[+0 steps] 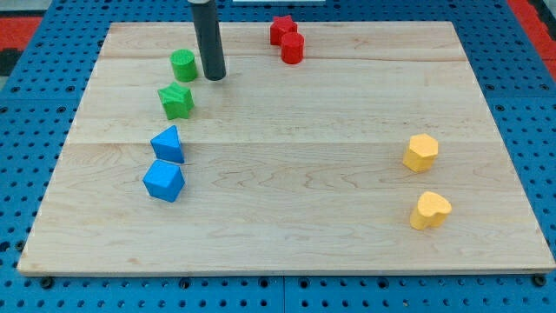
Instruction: Slide the red star right a bit
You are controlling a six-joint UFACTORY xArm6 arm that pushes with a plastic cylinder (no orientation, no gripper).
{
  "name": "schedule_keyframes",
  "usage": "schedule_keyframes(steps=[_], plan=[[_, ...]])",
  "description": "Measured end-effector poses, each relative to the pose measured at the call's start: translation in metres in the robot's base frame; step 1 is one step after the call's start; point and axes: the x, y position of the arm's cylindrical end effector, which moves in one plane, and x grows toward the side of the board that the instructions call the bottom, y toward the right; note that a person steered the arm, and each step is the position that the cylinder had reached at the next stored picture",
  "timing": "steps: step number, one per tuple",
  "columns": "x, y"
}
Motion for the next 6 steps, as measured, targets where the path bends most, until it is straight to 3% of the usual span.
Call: schedule_keyframes(steps=[2, 4, 6], plan=[[-0.087, -0.019], [-0.105, 0.066], [-0.106, 0.101]])
